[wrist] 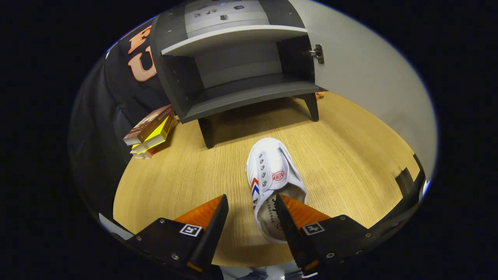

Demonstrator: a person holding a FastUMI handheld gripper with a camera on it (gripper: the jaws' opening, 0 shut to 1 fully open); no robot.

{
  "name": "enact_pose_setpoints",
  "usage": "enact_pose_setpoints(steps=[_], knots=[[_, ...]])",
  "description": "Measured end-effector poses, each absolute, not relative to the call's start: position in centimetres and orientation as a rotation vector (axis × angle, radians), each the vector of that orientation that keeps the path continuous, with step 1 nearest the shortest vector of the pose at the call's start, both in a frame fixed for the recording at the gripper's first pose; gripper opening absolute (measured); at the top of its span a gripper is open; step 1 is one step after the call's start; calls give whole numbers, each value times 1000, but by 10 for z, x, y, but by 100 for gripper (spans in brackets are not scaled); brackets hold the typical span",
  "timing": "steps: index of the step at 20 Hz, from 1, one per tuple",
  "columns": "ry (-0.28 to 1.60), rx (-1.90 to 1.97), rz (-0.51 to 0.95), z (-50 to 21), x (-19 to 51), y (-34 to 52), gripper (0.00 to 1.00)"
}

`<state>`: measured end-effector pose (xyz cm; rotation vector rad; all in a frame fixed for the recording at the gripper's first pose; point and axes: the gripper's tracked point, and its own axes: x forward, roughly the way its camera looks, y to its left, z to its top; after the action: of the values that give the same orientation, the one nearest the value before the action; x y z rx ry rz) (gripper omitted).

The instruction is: Open the shoe cabinet door, grab the shoes and put them into the shoe cabinet, then close the shoe cabinet door.

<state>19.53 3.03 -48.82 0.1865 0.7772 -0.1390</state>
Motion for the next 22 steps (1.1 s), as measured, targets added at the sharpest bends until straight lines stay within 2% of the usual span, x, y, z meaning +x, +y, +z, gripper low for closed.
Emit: enact_pose_setpoints(steps=[4,8,9,11,16,22], knots=[[811,196,-154,-505,199,27,61],[814,202,-148,-509,205,26,30],[811,200,-149,-508,206,25,16],[821,186,-139,-508,206,26,2],[828,161,-128,-501,208,25,0],[713,106,-110,-441,224,24,0]])
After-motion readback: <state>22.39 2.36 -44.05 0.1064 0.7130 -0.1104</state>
